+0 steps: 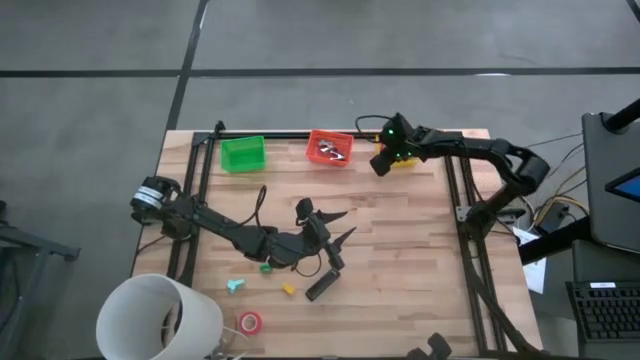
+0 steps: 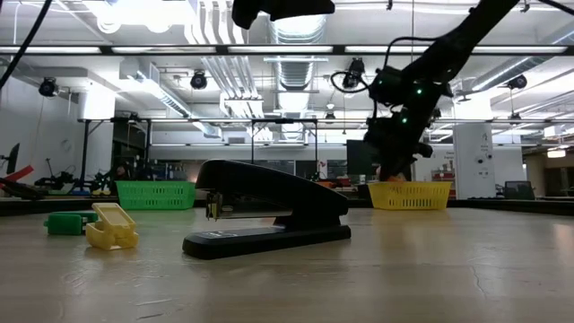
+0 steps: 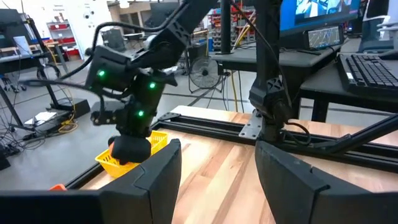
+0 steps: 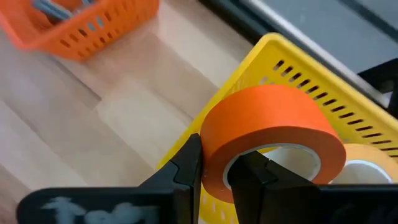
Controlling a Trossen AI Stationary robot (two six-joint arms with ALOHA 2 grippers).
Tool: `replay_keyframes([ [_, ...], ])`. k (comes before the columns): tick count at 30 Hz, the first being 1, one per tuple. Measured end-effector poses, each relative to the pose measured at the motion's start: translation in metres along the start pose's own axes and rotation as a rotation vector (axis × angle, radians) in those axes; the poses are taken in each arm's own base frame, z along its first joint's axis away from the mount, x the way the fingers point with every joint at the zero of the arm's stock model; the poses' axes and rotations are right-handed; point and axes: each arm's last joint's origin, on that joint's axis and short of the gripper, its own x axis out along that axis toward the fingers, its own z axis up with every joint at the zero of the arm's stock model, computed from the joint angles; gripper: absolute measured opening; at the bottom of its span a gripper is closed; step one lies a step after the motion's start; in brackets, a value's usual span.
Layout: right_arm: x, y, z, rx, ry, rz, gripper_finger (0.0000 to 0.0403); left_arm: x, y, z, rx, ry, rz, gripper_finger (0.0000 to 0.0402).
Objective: Pick and place Stapler, Stapler remover, tape
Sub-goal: Put the orange tape into the yellow bin, then put the red tape into the yellow bin
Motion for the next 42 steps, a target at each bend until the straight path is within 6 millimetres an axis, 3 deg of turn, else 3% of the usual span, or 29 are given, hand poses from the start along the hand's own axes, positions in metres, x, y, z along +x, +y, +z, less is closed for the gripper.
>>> replay_keyframes([
  [11,0.009,-0.001,0.008,-0.006,0.137,-0.053,0.0062,0.000,0.000,0.000,0.000,0.001,0.000,0.0206],
  [17,0.002,-0.001,0.010,-0.021,0.115,-0.074,0.0122,0.000,0.000,-0.001,0.000,0.001,0.000,0.0206],
  [27,-0.028,0.004,0.014,-0.033,0.037,-0.050,0.0210,0.000,0.000,-0.001,0.002,0.001,0.000,0.0206],
  [35,-0.064,0.029,0.005,-0.063,-0.057,0.028,0.0221,0.000,0.000,-0.003,0.021,0.018,0.001,0.0206],
  [42,-0.090,0.060,-0.023,-0.131,-0.128,0.136,0.0219,-0.006,-0.005,-0.009,0.034,0.060,-0.017,0.0206],
])
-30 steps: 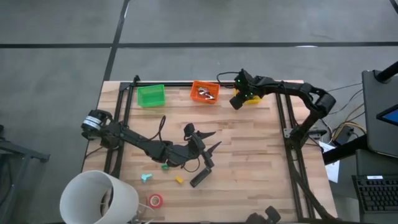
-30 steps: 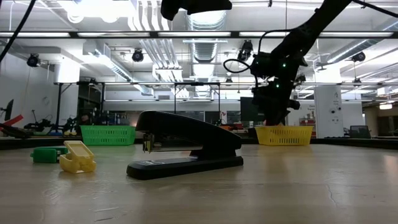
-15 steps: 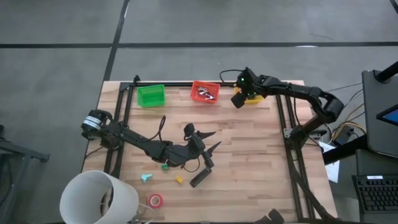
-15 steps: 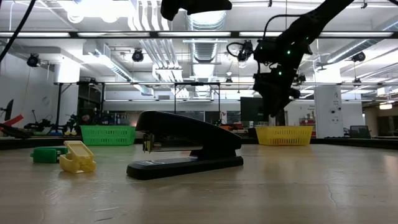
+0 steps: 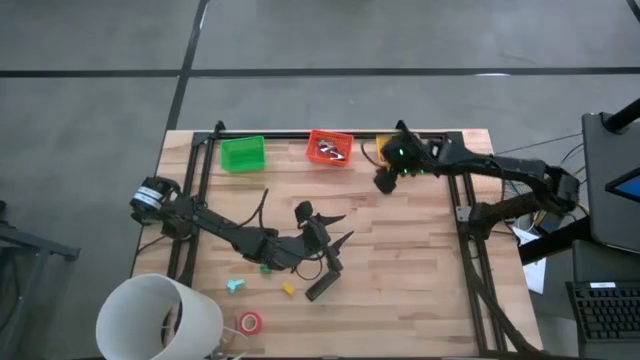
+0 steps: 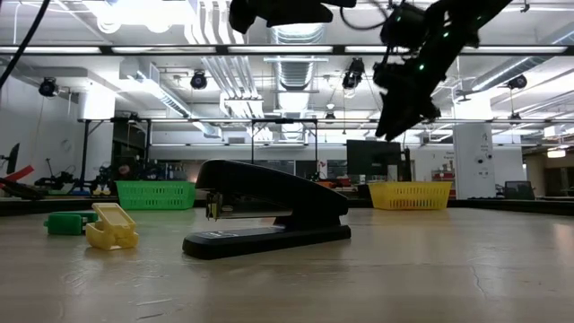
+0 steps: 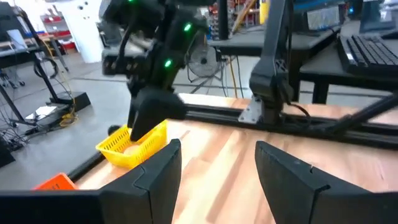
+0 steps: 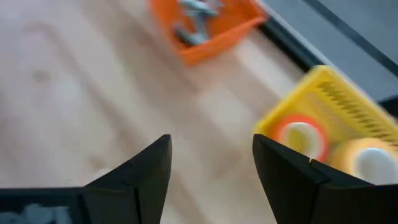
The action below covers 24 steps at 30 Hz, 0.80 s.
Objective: Pick and place Stapler, Stapler remover, tape
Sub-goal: Put the red tape into the yellow bin
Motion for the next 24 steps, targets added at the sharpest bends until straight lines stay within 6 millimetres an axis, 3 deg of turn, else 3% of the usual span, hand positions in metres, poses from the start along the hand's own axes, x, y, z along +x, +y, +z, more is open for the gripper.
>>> replay_keyframes([
  [9,-0.019,0.042,-0.049,-0.081,-0.097,0.198,0.0221,-0.029,-0.006,-0.019,0.044,0.222,-0.047,0.0206],
  [16,-0.024,0.061,-0.089,-0.115,-0.155,0.354,0.0221,-0.047,0.001,-0.029,-0.064,0.596,-0.397,0.0206],
  [24,-0.032,0.083,-0.119,-0.175,-0.293,0.572,0.0221,-0.063,0.008,-0.046,-0.047,0.912,-0.500,0.0206],
])
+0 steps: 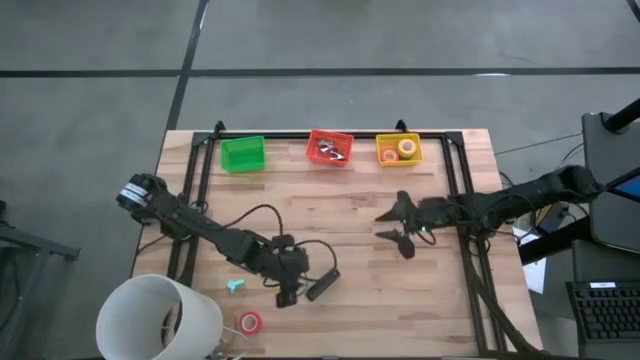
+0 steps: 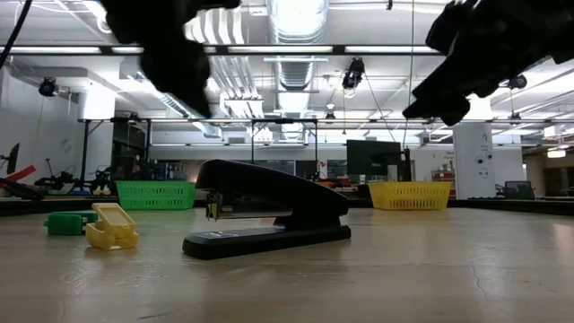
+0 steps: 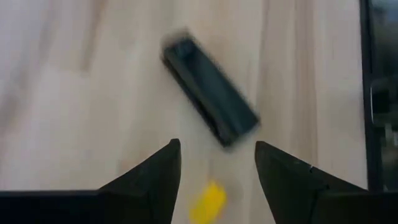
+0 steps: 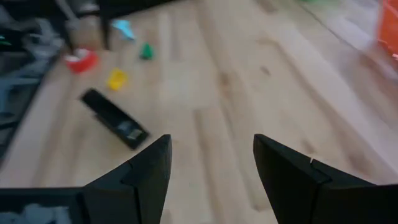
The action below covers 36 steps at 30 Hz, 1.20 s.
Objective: Pick and place Stapler, Stapler remover, tape
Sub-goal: Put the red tape into the yellow bin
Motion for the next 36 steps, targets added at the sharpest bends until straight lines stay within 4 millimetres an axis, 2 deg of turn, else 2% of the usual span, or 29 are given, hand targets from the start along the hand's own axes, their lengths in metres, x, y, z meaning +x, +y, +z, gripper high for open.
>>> replay_keyframes([
  [5,0.000,0.013,-0.011,-0.010,-0.007,0.076,0.0221,0.000,-0.006,-0.012,0.052,0.115,-0.049,0.0206],
  [13,-0.001,0.015,-0.020,0.011,-0.028,0.108,0.0219,-0.007,-0.024,-0.040,0.099,0.247,-0.039,0.0206],
  [19,-0.001,0.015,-0.020,0.011,-0.032,0.109,0.0219,-0.012,-0.042,-0.057,0.236,0.254,-0.045,0.0205],
  [23,-0.001,0.015,-0.019,0.008,-0.034,0.109,0.0219,-0.007,-0.044,-0.068,0.347,0.270,-0.017,0.0200],
  [28,-0.001,0.015,-0.019,0.008,-0.035,0.109,0.0219,0.004,-0.041,-0.079,0.300,0.383,-0.057,0.0190],
  [36,-0.001,0.015,-0.019,-0.005,-0.048,0.087,0.0219,0.004,-0.046,-0.087,0.282,0.465,-0.157,0.0169],
])
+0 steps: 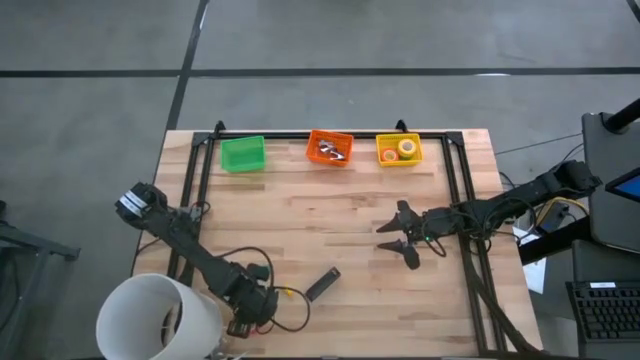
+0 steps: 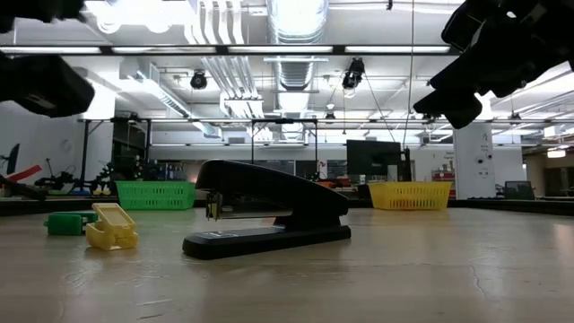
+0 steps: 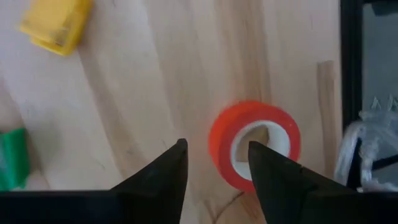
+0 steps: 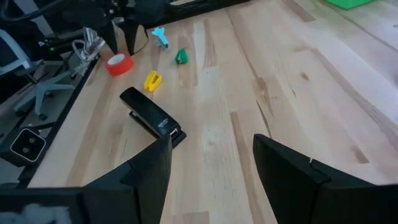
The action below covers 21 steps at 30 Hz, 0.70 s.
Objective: Pick and place Stapler, Stapler remover, tape
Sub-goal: Put the red tape into the yellow bin
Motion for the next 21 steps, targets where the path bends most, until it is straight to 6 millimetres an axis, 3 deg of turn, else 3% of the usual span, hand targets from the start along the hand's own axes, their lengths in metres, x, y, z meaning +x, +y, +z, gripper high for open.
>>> replay_keyframes([
  [21,0.000,0.000,-0.001,-0.004,0.006,-0.003,0.0219,0.039,0.005,-0.003,0.038,0.052,-0.011,0.0138],
])
